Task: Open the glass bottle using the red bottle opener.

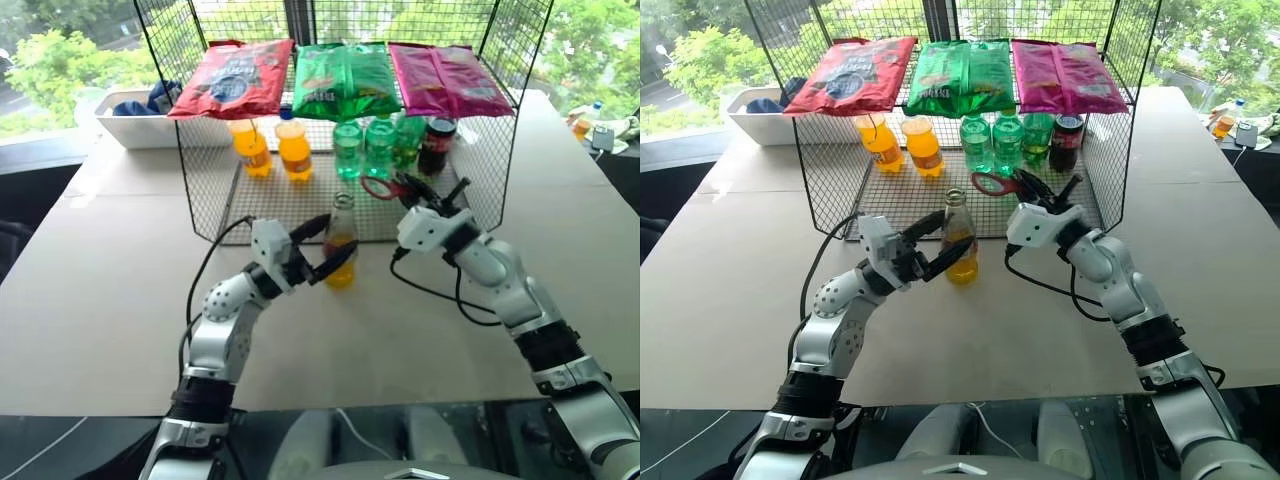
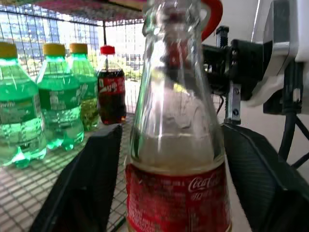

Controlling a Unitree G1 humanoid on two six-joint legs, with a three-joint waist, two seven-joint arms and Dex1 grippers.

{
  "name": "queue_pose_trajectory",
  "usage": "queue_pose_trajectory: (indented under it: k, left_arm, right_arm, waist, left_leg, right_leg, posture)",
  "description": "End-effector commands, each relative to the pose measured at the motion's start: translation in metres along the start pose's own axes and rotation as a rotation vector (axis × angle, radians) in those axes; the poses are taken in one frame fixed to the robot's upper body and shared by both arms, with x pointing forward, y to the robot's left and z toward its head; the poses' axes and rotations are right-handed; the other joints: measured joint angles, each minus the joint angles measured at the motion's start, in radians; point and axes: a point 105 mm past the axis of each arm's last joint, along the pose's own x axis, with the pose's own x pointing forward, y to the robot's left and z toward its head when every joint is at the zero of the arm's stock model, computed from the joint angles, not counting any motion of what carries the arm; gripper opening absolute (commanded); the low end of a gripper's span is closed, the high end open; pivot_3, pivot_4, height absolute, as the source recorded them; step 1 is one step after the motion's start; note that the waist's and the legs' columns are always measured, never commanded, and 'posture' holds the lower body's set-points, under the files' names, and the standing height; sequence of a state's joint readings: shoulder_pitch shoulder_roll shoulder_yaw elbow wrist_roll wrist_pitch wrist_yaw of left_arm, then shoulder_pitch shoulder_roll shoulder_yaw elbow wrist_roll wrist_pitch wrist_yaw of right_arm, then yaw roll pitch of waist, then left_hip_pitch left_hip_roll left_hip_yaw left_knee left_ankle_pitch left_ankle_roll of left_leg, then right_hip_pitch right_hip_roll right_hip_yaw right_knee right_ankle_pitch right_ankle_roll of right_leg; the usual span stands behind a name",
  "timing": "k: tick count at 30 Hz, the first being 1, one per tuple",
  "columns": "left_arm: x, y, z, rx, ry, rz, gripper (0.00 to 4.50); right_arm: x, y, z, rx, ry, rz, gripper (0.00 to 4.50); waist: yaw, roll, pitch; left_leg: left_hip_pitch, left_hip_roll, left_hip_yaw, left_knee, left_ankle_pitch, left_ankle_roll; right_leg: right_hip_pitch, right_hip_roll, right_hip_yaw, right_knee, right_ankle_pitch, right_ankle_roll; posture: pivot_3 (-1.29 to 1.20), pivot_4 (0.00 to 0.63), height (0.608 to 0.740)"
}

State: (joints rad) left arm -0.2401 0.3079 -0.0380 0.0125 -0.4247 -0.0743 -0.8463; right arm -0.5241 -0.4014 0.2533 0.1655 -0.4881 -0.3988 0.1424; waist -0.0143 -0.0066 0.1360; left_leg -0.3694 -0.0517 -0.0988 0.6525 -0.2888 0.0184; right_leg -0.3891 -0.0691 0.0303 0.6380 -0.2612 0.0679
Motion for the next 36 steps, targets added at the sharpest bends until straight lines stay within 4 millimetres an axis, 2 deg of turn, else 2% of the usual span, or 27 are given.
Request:
queue_pose_trajectory:
  k: [1, 5, 12, 18, 25, 34, 36]
  left_arm:
    - [0.002, 0.002, 0.010, 0.044, -0.030, 0.002, 4.44]
    - [0.002, 0.001, 0.009, 0.041, -0.028, -0.003, 4.44]
    - [0.000, -0.002, 0.008, 0.028, -0.024, -0.018, 4.44]
    - [-0.004, -0.005, 0.008, 0.013, -0.016, -0.030, 4.44]
    - [-0.010, -0.013, -0.003, 0.029, 0.045, -0.070, 4.44]
    - [-0.026, -0.020, -0.011, 0.027, 0.101, -0.079, 4.44]
    - [-0.031, -0.019, -0.011, 0.026, 0.111, -0.069, 4.50]
  right_arm:
    - [-0.001, -0.014, 0.003, 0.004, -0.013, -0.059, 0.00]
    - [-0.001, -0.014, 0.002, 0.004, -0.010, -0.059, 0.00]
    - [-0.003, -0.013, 0.000, 0.013, -0.001, -0.057, 0.00]
    - [-0.010, -0.007, -0.007, 0.108, 0.047, -0.041, 0.00]
    - [-0.021, 0.023, -0.006, 0.306, 0.109, 0.077, 0.00]
    - [-0.050, 0.045, -0.009, 0.498, 0.213, 0.139, 0.00]
    - [-0.059, 0.048, -0.011, 0.537, 0.252, 0.153, 0.87]
  waist:
    - [0.000, 0.000, 0.000]
    - [-0.002, 0.000, 0.000]
    - [-0.001, 0.000, 0.000]
    - [-0.001, 0.000, 0.000]
    - [-0.002, 0.000, 0.000]
    - [0.001, 0.000, 0.000]
    - [0.001, 0.000, 0.000]
  left_leg:
    - [-0.001, 0.000, 0.000, 0.000, 0.000, 0.000]
    - [-0.008, 0.000, 0.000, 0.001, 0.000, 0.000]
    - [-0.009, 0.000, 0.000, 0.001, 0.000, -0.001]
    - [-0.009, 0.000, 0.000, 0.001, 0.000, -0.001]
    - [-0.009, 0.000, 0.000, 0.002, 0.000, -0.001]
    - [-0.009, 0.000, 0.000, 0.002, 0.000, 0.000]
    - [-0.009, 0.000, 0.000, 0.003, 0.000, 0.000]
  right_leg:
    - [-0.001, 0.000, 0.000, 0.000, 0.000, 0.000]
    - [-0.009, 0.000, 0.000, 0.001, 0.000, 0.000]
    - [-0.009, 0.000, 0.000, 0.002, 0.000, 0.000]
    - [-0.009, 0.000, 0.000, 0.002, 0.000, 0.000]
    - [-0.009, 0.000, 0.000, 0.002, 0.000, 0.000]
    - [-0.009, -0.001, 0.000, 0.003, 0.000, 0.000]
    - [-0.009, -0.001, 0.000, 0.003, 0.000, 0.000]
  posture:
    - [0.00, 0.150, 0.740]
    - [0.00, 0.150, 0.740]
    - [0.00, 0.150, 0.740]
    - [0.00, 0.150, 0.740]
    - [0.00, 0.150, 0.740]
    - [0.00, 0.150, 0.740]
    - [0.00, 0.150, 0.740]
